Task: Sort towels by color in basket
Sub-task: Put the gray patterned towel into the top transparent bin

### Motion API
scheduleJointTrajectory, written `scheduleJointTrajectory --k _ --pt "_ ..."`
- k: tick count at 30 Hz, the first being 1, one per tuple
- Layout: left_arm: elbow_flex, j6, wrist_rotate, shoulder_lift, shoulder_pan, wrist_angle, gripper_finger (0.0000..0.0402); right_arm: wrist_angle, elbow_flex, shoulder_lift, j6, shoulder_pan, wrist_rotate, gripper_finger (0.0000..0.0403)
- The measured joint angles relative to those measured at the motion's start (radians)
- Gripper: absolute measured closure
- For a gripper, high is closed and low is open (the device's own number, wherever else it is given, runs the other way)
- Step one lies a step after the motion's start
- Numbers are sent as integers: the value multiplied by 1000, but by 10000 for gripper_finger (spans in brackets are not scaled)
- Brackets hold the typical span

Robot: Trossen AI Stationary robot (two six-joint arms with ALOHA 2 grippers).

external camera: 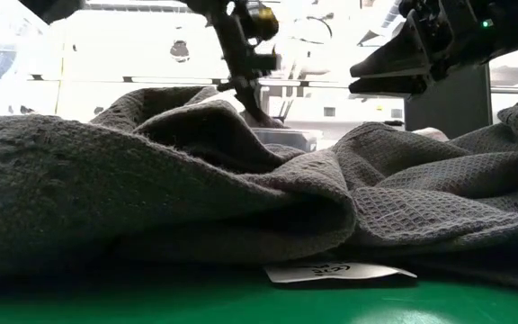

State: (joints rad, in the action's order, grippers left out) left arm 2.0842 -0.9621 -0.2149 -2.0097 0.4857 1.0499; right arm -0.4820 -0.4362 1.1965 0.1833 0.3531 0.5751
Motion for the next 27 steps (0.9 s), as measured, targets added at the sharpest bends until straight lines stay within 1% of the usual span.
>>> scheduleJointTrajectory --k 3,4,6,10,14,18,20,24,27 --pt "0 64 6 52 -2 107 400 0 0 0 4 0 0 143" --pt "0 84 22 70 1 151 400 -1 0 0 3 0 0 143" --pt "0 111 77 98 9 231 401 -5 0 0 3 0 0 143" --pt "0 128 163 136 17 305 401 -5 0 0 3 0 0 143" --pt "0 87 226 171 14 312 401 -8 0 0 4 0 0 143" --pt "0 -6 391 190 2 331 401 -5 0 0 8 0 0 143" --pt "0 -50 452 200 -5 320 401 -5 0 0 9 0 1 143" --pt "0 -121 506 197 -15 291 401 -1 0 0 9 0 1 143" --pt "0 -137 576 184 -15 251 401 -1 0 0 10 0 1 143"
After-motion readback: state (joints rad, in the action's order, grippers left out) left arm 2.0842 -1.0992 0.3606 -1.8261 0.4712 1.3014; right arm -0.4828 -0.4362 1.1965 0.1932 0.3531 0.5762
